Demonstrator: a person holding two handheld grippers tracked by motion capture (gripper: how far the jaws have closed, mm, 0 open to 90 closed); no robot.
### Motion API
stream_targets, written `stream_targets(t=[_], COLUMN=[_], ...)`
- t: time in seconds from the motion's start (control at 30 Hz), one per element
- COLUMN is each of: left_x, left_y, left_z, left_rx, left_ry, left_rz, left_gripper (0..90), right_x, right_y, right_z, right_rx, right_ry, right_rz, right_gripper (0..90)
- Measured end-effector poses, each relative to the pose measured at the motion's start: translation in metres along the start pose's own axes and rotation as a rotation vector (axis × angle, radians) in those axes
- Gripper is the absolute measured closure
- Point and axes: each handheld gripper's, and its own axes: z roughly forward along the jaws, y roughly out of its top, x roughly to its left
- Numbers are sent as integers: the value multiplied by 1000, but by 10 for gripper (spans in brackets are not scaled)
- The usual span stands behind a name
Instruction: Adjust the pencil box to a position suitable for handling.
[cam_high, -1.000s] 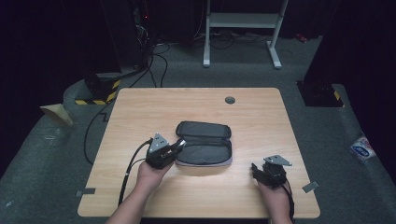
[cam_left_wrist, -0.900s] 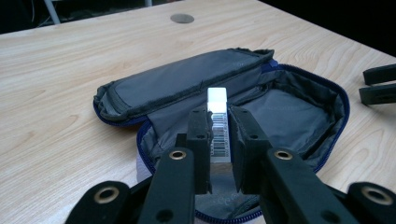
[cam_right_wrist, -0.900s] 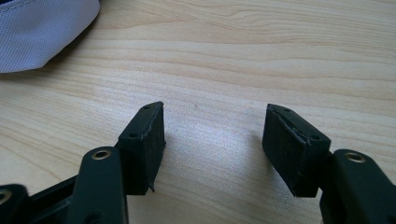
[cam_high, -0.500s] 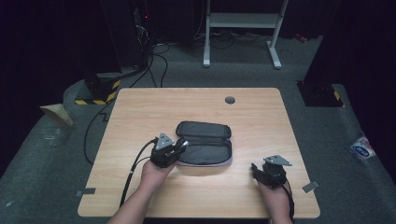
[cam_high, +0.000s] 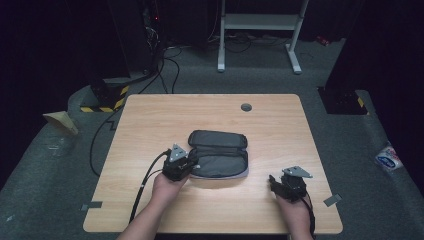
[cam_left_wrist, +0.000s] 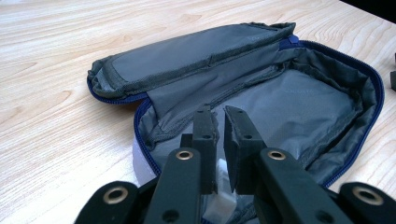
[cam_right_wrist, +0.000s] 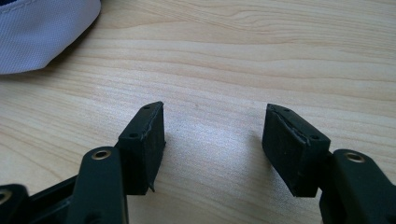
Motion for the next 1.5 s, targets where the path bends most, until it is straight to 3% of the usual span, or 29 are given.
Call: stream_targets(t=[0.3, 0.6, 1.03, 1.5], left_x=[0, 3, -2, 5], left_y=[-9, -25, -16, -15], left_z=[-17, -23, -9, -20], left_rx=[0, 16, 14, -14], left_ry=[6, 15, -3, -4], left_rz=[31, 12, 9, -2], left_gripper=[837, 856, 850, 742], right_x=[0, 1, 1, 1], right_y=[0, 0, 0, 0], right_z=[0, 0, 0, 0], right_rx=[0, 1, 1, 1], right_ry=[1, -1, 1, 1], right_rz=[-1, 2, 1, 0], right_gripper=[389, 389, 389, 389])
